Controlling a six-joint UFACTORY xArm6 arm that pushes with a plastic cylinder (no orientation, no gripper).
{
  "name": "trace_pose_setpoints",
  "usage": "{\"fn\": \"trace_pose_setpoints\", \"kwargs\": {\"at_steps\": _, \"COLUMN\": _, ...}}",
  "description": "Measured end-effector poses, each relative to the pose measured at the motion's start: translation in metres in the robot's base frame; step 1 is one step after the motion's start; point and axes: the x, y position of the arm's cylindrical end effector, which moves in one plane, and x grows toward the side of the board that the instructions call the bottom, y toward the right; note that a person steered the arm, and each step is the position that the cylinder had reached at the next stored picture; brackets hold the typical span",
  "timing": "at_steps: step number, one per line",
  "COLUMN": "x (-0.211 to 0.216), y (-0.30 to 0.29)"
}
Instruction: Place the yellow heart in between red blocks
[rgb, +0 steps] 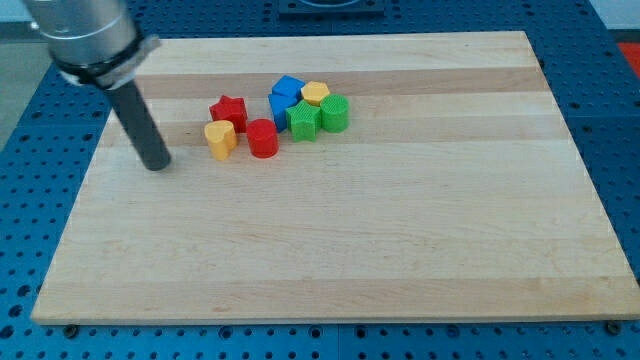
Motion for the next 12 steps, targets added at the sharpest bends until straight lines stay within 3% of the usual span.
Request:
{"fn": "trace_pose_setpoints", "kwargs": {"at_steps": 5, "x": -0.036, "y": 0.078}}
{"fn": "trace_pose_setpoints", "kwargs": {"at_steps": 6, "x": -0.036, "y": 0.081}}
{"fn": "trace_pose_setpoints", "kwargs": {"at_steps": 8, "x": -0.034, "y": 0.028}}
{"fn": "trace_pose_setpoints", "kwargs": {"at_steps": 12, "x": -0.068, "y": 0.041}}
